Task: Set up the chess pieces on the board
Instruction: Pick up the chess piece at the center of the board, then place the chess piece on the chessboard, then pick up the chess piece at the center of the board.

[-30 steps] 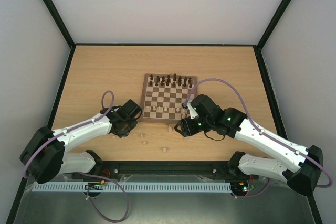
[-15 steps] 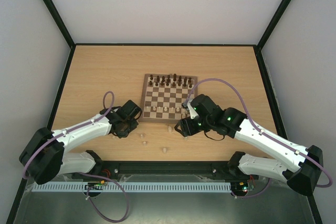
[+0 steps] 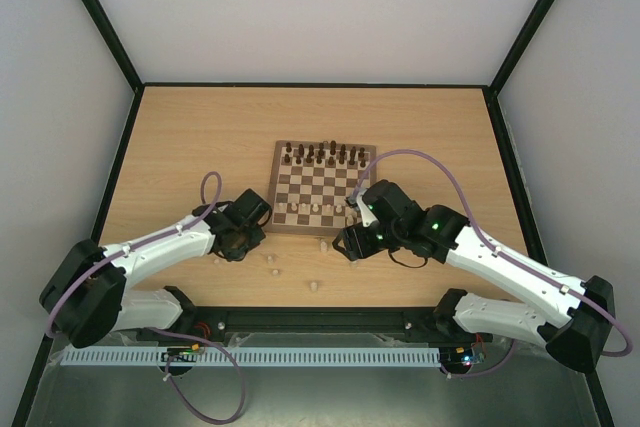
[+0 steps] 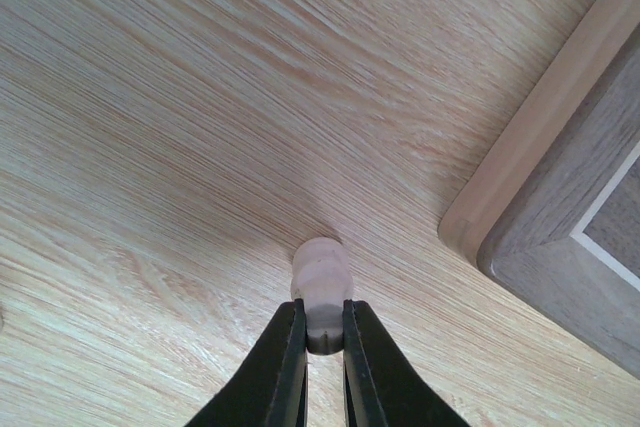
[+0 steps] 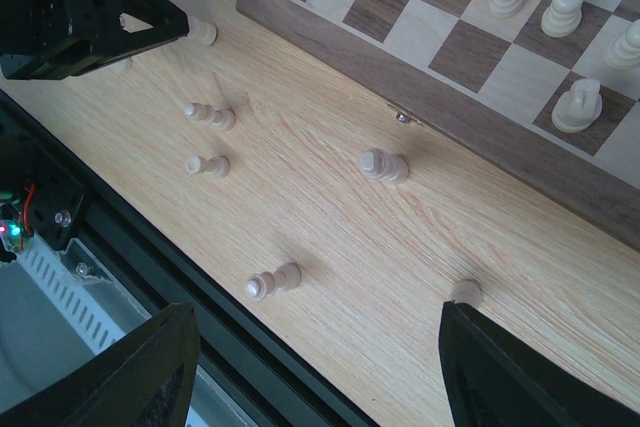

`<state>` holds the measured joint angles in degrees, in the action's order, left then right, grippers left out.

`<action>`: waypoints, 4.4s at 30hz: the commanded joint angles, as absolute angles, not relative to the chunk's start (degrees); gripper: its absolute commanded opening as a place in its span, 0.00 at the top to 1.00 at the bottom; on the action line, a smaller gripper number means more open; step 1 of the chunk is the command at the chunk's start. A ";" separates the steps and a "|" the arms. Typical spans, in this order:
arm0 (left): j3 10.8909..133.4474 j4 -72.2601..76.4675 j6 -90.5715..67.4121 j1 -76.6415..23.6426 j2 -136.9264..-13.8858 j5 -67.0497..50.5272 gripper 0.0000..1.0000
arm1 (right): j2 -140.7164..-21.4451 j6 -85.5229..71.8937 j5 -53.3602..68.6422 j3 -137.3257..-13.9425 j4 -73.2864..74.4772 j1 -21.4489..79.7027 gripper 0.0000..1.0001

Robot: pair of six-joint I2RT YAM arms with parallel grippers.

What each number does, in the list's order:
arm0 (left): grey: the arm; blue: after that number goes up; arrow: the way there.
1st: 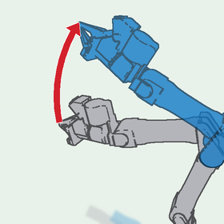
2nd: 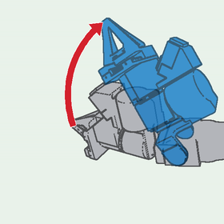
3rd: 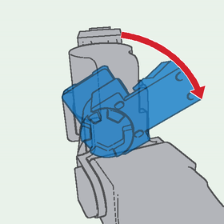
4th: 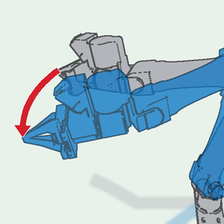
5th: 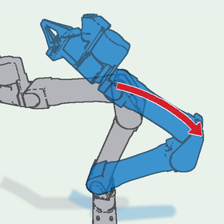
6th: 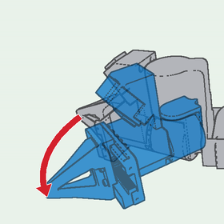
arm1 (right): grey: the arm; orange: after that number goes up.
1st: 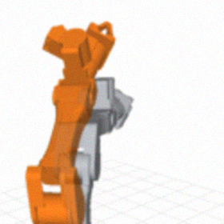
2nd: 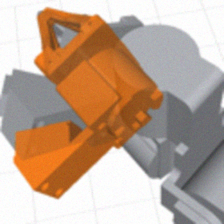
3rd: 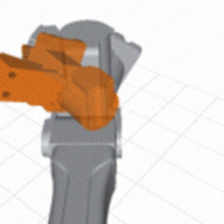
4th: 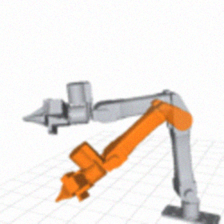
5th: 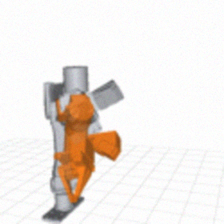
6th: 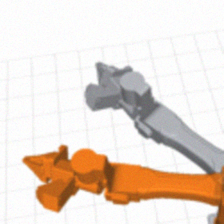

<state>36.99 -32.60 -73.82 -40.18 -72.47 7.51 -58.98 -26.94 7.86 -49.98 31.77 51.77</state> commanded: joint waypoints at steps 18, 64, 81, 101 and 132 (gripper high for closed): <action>67.88 -55.55 -38.55 -44.12 -91.30 4.23 0.98 | -63.64 -27.86 2.25 -53.69 35.71 52.16 0.35; 75.05 -49.81 -31.26 -43.92 -104.53 2.41 0.96 | -64.16 -30.50 -0.88 -53.07 36.01 52.17 0.35; 74.67 -49.43 -31.72 -43.51 -104.29 3.80 0.91 | -64.25 -30.40 -0.80 -52.56 35.64 52.15 0.35; 75.73 -50.34 -32.79 -44.78 -94.91 3.86 0.46 | -64.73 -30.67 -0.81 -52.51 35.48 52.16 0.27; 49.33 -35.49 -38.60 -45.44 -50.38 10.99 0.01 | -87.33 -36.04 -5.08 -57.88 30.44 57.96 0.40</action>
